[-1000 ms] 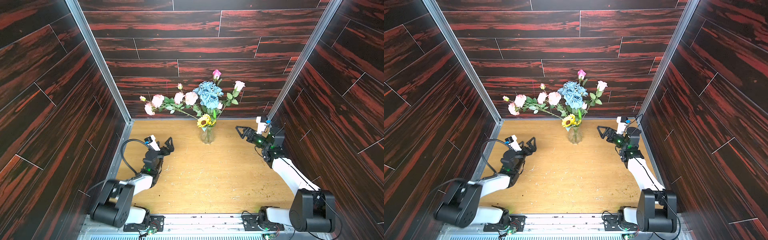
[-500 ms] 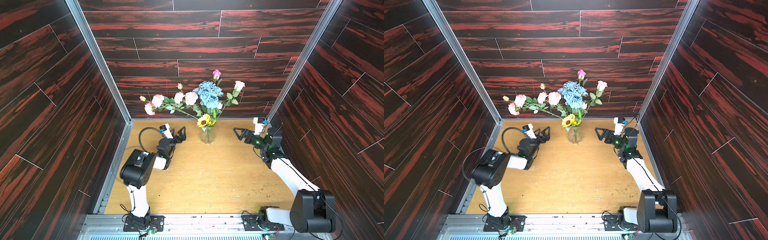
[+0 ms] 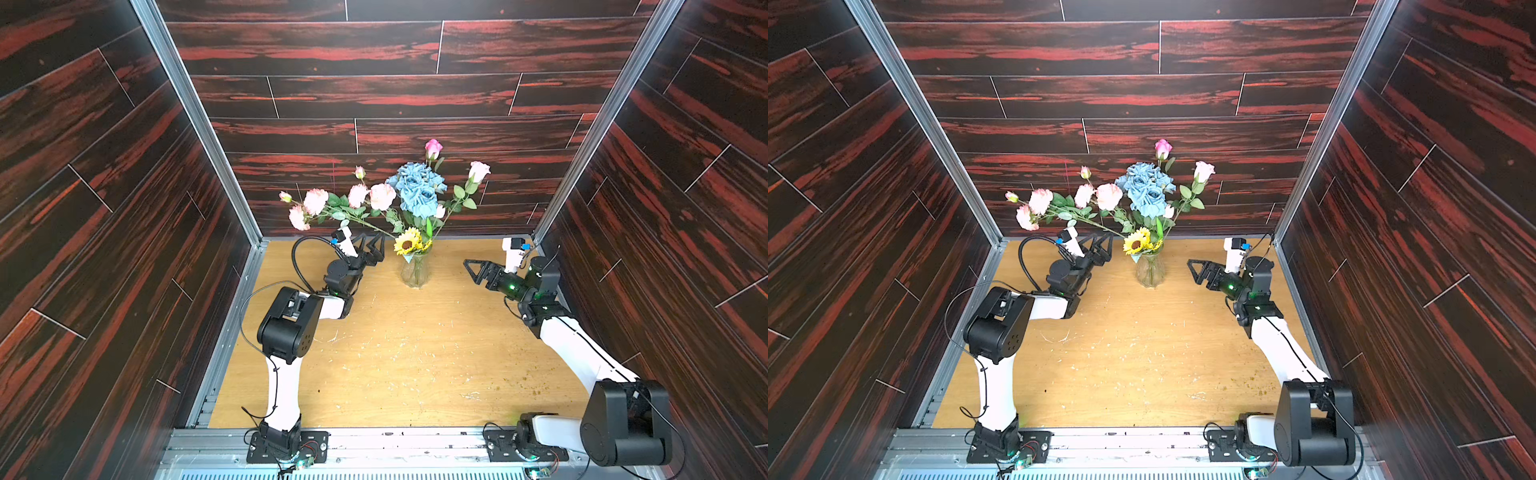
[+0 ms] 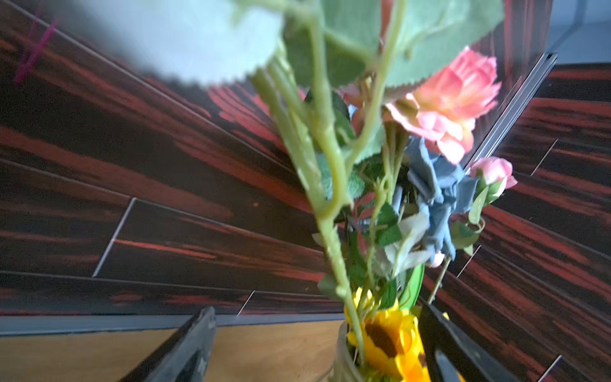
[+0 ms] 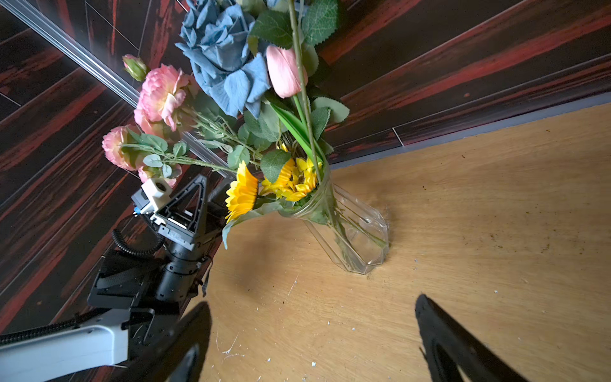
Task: Pick out pink flowers from the vase
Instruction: Pick up the flower from the vase.
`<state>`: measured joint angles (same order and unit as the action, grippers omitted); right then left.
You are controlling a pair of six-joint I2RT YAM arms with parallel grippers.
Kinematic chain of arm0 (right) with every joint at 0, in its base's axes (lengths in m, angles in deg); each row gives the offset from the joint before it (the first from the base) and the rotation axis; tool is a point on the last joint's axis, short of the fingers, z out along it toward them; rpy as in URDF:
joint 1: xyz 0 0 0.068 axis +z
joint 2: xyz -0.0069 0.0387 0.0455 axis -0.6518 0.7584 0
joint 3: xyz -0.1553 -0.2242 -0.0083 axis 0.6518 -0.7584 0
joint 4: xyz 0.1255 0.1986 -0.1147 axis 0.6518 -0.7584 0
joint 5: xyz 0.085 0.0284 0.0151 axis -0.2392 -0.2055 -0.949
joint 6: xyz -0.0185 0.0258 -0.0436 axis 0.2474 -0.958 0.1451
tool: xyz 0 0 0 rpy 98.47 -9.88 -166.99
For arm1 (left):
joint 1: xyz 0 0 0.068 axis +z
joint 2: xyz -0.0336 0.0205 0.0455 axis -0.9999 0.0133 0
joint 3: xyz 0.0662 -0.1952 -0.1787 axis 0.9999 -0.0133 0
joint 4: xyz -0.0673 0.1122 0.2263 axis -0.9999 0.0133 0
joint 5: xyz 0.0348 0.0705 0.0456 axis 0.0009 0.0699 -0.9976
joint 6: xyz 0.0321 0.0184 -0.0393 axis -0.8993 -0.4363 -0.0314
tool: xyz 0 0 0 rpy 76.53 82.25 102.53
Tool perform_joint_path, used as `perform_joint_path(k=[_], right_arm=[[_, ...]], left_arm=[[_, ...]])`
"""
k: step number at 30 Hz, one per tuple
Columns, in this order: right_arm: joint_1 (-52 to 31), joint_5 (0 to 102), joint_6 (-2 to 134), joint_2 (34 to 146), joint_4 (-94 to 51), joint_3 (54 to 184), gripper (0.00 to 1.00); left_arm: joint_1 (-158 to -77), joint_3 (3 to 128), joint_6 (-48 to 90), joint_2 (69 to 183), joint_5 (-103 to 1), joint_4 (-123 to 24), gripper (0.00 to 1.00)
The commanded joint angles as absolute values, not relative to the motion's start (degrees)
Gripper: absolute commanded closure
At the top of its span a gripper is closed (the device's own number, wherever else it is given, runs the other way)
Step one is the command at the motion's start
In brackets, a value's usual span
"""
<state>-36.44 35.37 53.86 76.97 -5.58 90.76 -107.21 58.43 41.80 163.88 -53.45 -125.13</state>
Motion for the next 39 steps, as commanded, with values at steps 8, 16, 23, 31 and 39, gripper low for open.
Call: perform_joint_path(k=[8,16,23,31,39], right_arm=[[-36.1,35.0,54.1,78.2,-7.2,92.7,0.02],[-36.2,36.2,54.9,76.4,-9.2,92.5,0.02],[-36.2,36.5,54.8,75.8,-10.0,92.5,0.02],[-36.2,36.7,54.9,74.4,-10.8,91.3,0.02],[-36.2,37.3,55.3,72.2,-12.0,90.3,0.02]], left_arm=[[-107.4,67.3,50.6,170.0,-56.7,-126.9,0.19],[-107.6,70.0,55.3,171.0,-55.9,-126.9,0.35],[-107.7,70.3,59.5,170.6,-54.3,-126.9,0.57],[-108.3,68.5,59.9,168.4,-53.1,-126.9,0.78],[-108.6,67.1,58.7,165.6,-52.6,-126.8,0.92]])
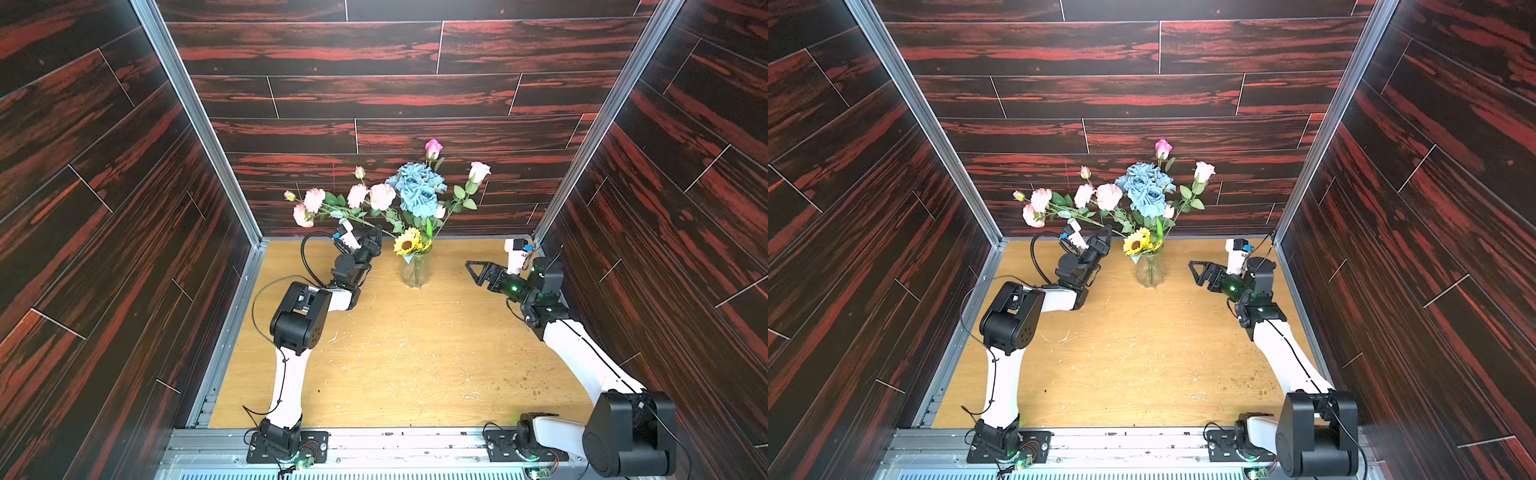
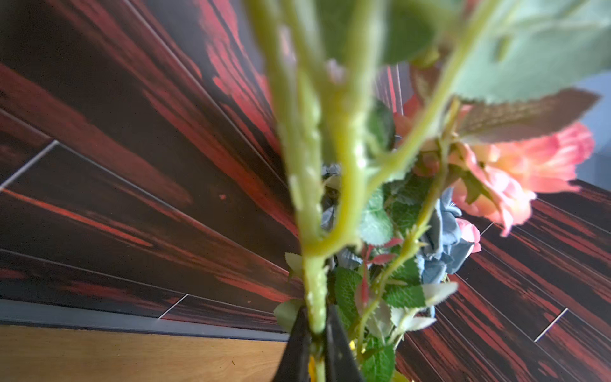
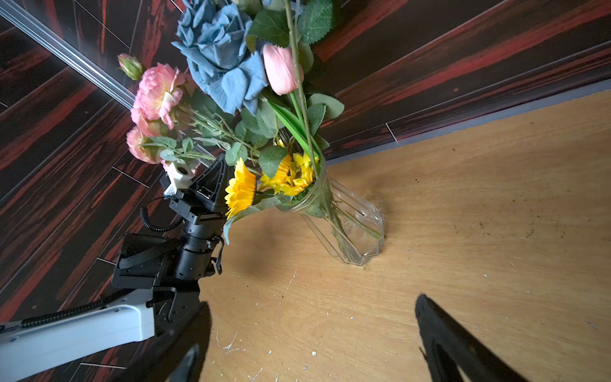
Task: Pick out pink flowers from the vase
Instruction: Pick up the flower from the vase.
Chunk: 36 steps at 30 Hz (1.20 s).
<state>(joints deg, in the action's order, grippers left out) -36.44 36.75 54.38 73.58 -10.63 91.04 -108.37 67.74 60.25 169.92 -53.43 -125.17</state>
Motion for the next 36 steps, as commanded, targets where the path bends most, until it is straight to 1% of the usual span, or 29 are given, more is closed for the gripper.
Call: perform_joint_path(k=[1,5,13,20,28,36], right_arm=[[-36.2,37.4,55.4,72.0,-12.2,90.2,0.02],[-36.2,37.9,55.9,70.7,-13.1,89.9,0.02],[-36.2,38.9,56.7,68.3,-14.9,88.8,0.02],[-36.2,39.4,57.2,66.7,-15.7,88.2,0.02],[-36.1,39.5,57.1,65.3,-16.2,87.8,0.02],[-36.2,39.7,57.0,62.8,-17.2,86.8,0.02]], left_arm=[[-108.6,67.0,58.2,165.3,-52.5,-126.7,0.94],[-108.6,66.5,55.6,163.6,-52.2,-123.9,1.00],[-108.7,65.4,48.3,159.2,-52.4,-113.8,1.00],[-108.7,63.1,42.3,154.4,-53.1,-109.3,1.00],[-108.7,63.7,35.4,148.1,-53.5,-102.0,1.00],[-108.7,66.3,27.0,139.0,-55.0,-84.2,1.00]])
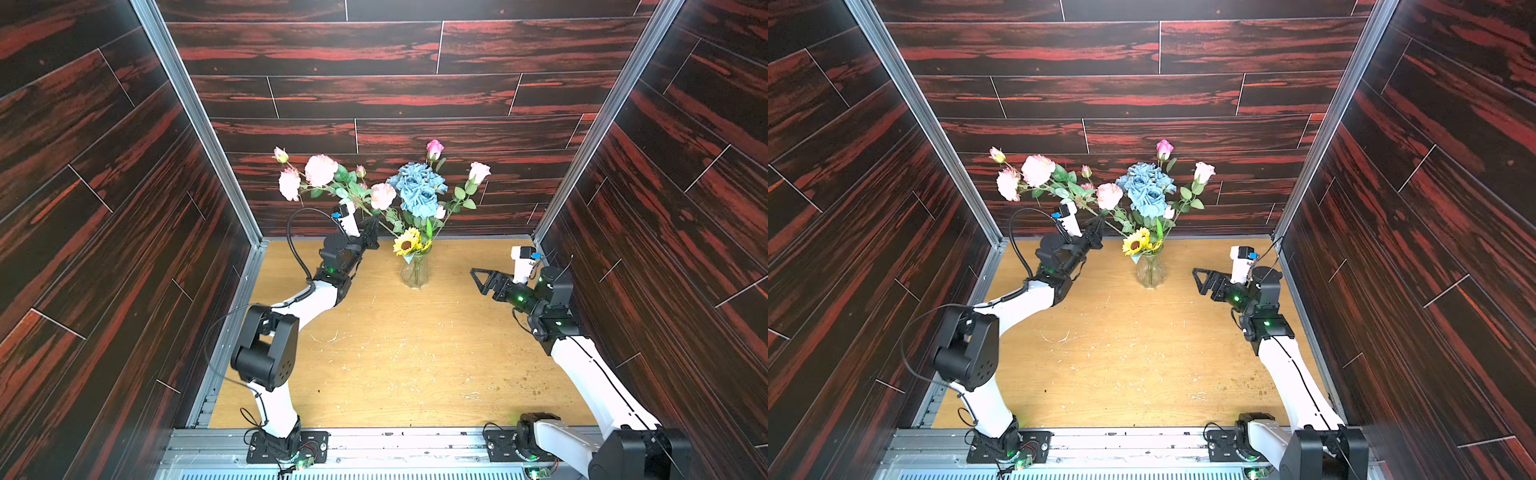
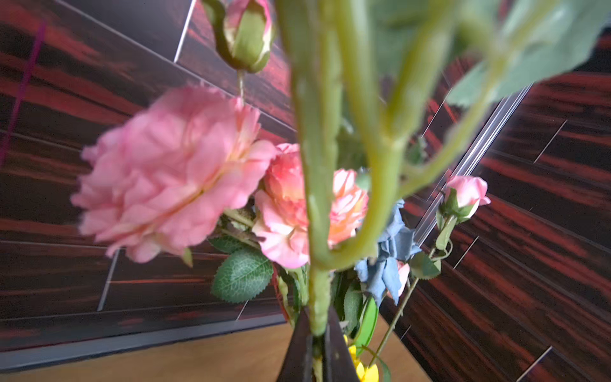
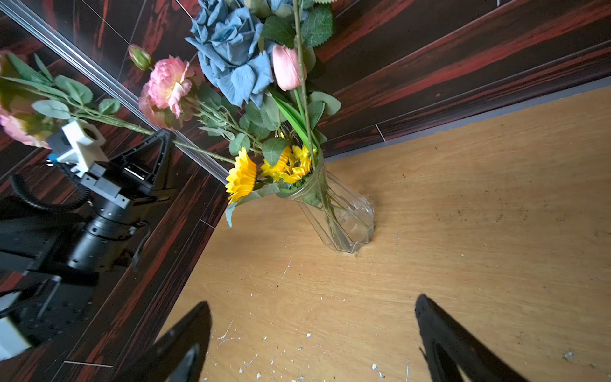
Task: Pick out pink flowers from the vase
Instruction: Pick up the flower from the vase.
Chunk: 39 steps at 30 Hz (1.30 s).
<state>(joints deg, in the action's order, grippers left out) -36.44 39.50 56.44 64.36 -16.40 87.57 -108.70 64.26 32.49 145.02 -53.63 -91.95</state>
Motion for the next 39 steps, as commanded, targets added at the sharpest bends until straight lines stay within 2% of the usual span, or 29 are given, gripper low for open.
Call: perform_joint_path(k=[1,8,15,22,25,31,36,39], right_arm=[[-36.1,39.5,56.8,62.6,-17.2,86.8,0.02],[-36.0,37.6,55.4,61.2,-16.7,86.0,0.02],[-35.7,35.5,54.1,59.1,-16.1,84.5,0.02],[-35.3,33.9,55.0,55.4,-18.6,82.9,0.02],[-34.7,35.0,55.2,54.0,-19.3,81.7,0.02],[-30.8,36.1,56.4,54.0,-18.4,80.1,0.02],[-24.0,40.0,58.6,54.6,-15.7,78.4,0.02],[-19.1,42.2,59.9,55.0,-13.0,76.6,0.02]], left_arm=[[-108.6,66.0,26.1,137.4,-55.7,-82.4,1.00],[-108.7,64.1,19.6,126.9,-62.0,-72.9,1.00],[-108.7,65.1,19.0,117.1,-65.2,-67.8,1.00],[-108.7,71.0,18.4,112.6,-65.1,-54.4,1.00],[-108.6,69.1,19.4,111.5,-65.7,-49.2,1.00],[-108.6,54.2,22.3,108.8,-55.7,-58.5,1.00],[-109.0,46.1,23.3,110.1,-42.0,-70.2,1.00],[-110.1,44.4,23.6,111.2,-39.4,-73.7,1.00]])
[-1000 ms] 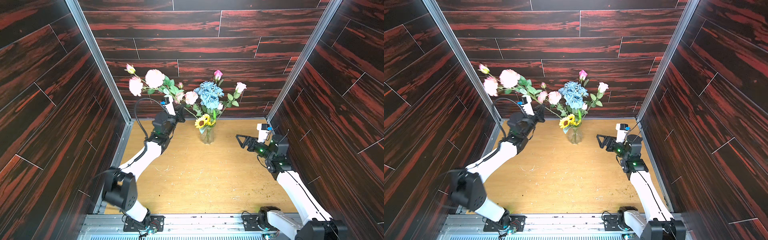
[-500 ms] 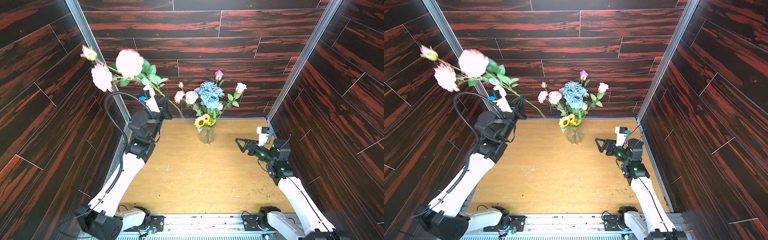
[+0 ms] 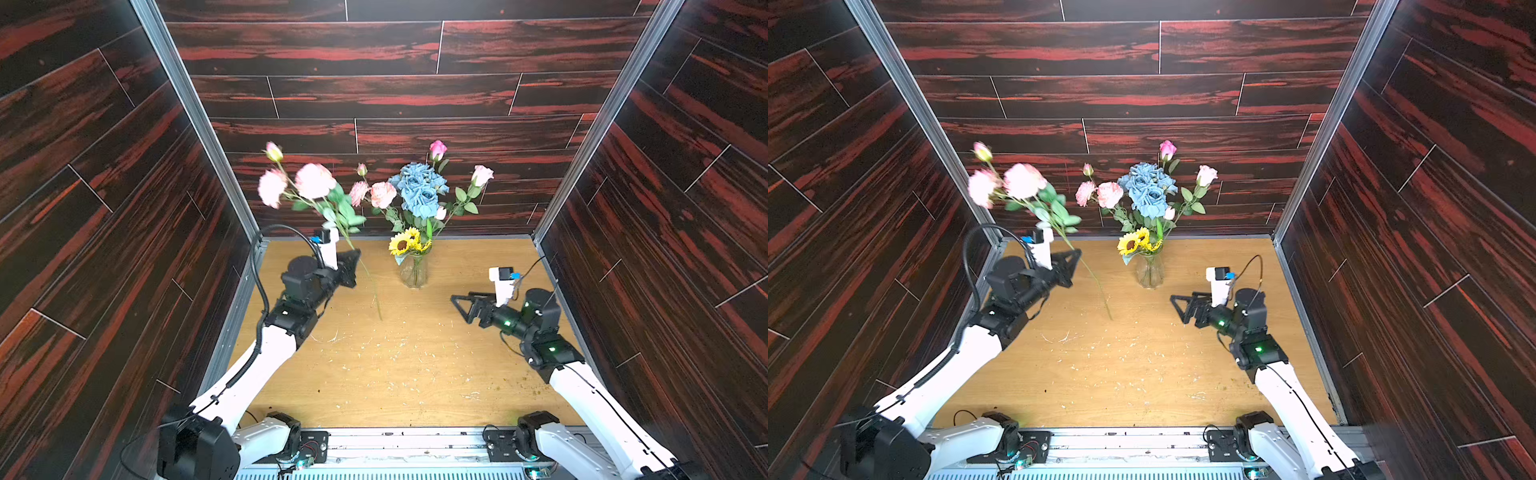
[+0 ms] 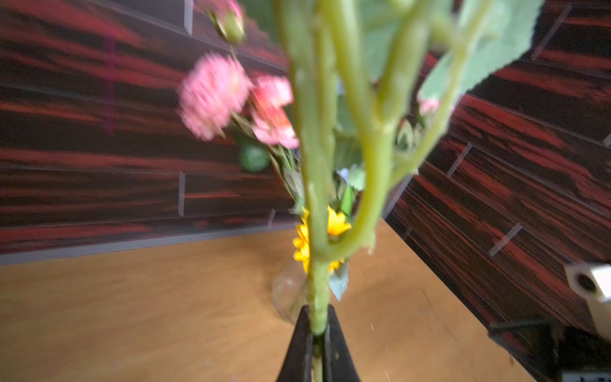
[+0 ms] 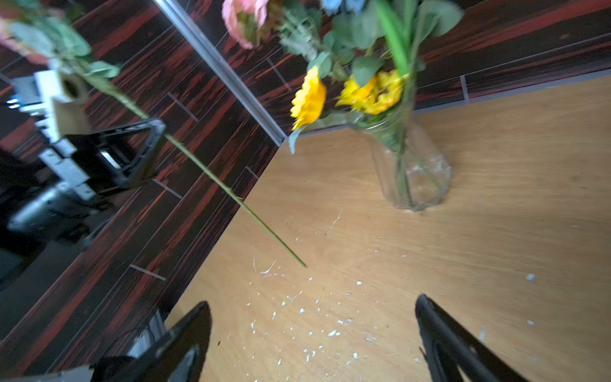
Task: Pick out pink flowers from the vase
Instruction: Pick up the flower from the vase.
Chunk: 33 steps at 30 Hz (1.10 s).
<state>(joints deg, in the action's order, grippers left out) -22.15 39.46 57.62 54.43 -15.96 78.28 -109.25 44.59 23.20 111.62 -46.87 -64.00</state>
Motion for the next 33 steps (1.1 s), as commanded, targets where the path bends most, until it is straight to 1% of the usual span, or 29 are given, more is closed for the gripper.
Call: perform_joint_path(k=[1,6,12,15,20,22,27,33], right_arm=[[-17.7,42.2,60.2,55.1,-12.2,76.3,0.02],[-12.7,42.1,62.1,57.2,-7.9,76.1,0.02],[-10.1,37.8,63.1,59.5,-4.1,77.2,0.02],[-9.4,37.7,64.3,59.6,-4.1,78.0,0.03],[-9.2,38.1,65.3,60.2,-5.1,79.4,0.08],[-9.2,37.7,65.3,60.5,-4.9,79.8,0.13],[-9.0,36.1,65.2,61.1,-4.5,80.6,0.28],[-8.4,35.1,65.4,60.4,-5.9,80.9,0.50]], left_arm=[[-110.6,44.5,23.2,111.6,-38.3,-73.7,1.00],[-113.8,47.0,22.3,116.4,-29.8,-74.6,1.00],[-118.5,49.9,18.9,121.5,-19.4,-74.8,1.00],[-120.8,50.8,15.9,122.4,-17.5,-73.6,1.00],[-124.8,53.5,11.9,123.8,-16.3,-70.5,1.00],[-126.1,54.8,10.8,124.6,-16.6,-68.4,1.00],[-128.2,56.4,8.4,125.6,-16.7,-66.0,1.00],[-129.3,56.8,7.6,125.8,-17.0,-66.3,1.00]])
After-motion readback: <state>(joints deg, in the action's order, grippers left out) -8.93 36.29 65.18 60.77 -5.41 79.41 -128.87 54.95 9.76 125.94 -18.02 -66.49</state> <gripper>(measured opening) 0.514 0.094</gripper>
